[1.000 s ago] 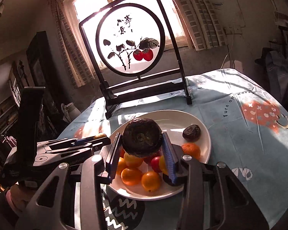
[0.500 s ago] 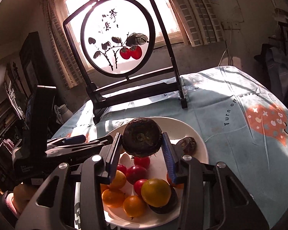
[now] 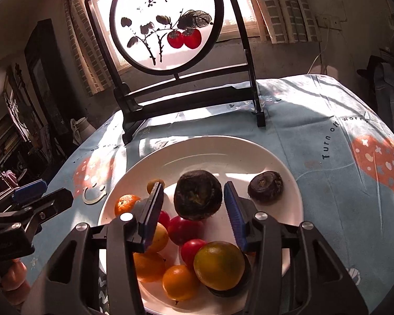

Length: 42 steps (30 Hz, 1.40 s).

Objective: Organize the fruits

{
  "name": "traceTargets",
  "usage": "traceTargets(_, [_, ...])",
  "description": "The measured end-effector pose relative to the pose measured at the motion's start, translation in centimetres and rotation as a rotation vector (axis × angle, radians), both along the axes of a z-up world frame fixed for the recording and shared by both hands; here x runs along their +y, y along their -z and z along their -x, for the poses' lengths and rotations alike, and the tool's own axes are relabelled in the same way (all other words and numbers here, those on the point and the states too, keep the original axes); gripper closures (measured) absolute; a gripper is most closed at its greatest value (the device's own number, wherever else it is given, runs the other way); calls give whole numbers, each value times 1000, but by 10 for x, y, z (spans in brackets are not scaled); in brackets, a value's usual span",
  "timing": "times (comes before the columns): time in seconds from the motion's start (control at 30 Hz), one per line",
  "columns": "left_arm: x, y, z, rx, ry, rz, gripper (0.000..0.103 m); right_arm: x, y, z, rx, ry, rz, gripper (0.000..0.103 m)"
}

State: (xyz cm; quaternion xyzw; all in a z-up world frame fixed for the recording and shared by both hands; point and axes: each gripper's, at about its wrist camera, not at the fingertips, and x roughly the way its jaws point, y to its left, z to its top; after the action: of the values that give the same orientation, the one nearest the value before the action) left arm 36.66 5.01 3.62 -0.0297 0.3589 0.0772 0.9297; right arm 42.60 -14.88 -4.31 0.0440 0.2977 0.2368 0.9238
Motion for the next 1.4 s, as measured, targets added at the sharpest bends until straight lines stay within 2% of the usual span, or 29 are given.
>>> traceTargets(0.1, [-1, -2, 21, -20, 2, -28, 9, -2, -11, 16, -2, -12, -8, 49])
traceTargets(0.13, [-2, -3, 28, -27, 6, -36, 8, -3, -15, 23, -6, -19, -7, 39])
traceTargets(0.17, [-2, -5, 35, -33, 10, -42, 8, -4, -19, 32, -15, -26, -3, 38])
traceTargets(0.33, [1, -7, 75, -58, 27, -14, 4, -13, -24, 88, -46, -92, 68, 37])
traceTargets(0.4, [2, -2, 92, -62, 45, 8, 2, -22, -17, 114, -55, -113, 88, 33])
traceTargets(0.43, [1, 3, 101, -59, 50, 12, 2, -27, -11, 127, -59, -124, 100, 14])
traceTargets(0.47, [0, 8, 110, -61, 58, 16, 2, -33, -5, 139, -69, -130, 107, 1])
traceTargets(0.53, [-2, 22, 124, -59, 58, 27, 2, -41, 7, 162, -95, -137, 136, 1])
traceTargets(0.67, [-12, 46, 137, -8, 72, 4, 2, -56, 26, 182, -65, -132, 157, 1])
traceTargets(0.83, [-25, 53, 150, -17, 91, -63, 2, -67, 37, 188, -53, -82, 174, 1])
traceTargets(0.97, [-33, 53, 154, -33, 117, -96, 2, -63, 41, 186, -39, -94, 184, 1])
traceTargets(1.13, [-35, 54, 154, -22, 149, -71, 2, -59, 42, 188, -44, -110, 201, 1])
traceTargets(1.4, [-32, 54, 154, -17, 143, -45, 2, -59, 42, 188, -46, -106, 199, 1])
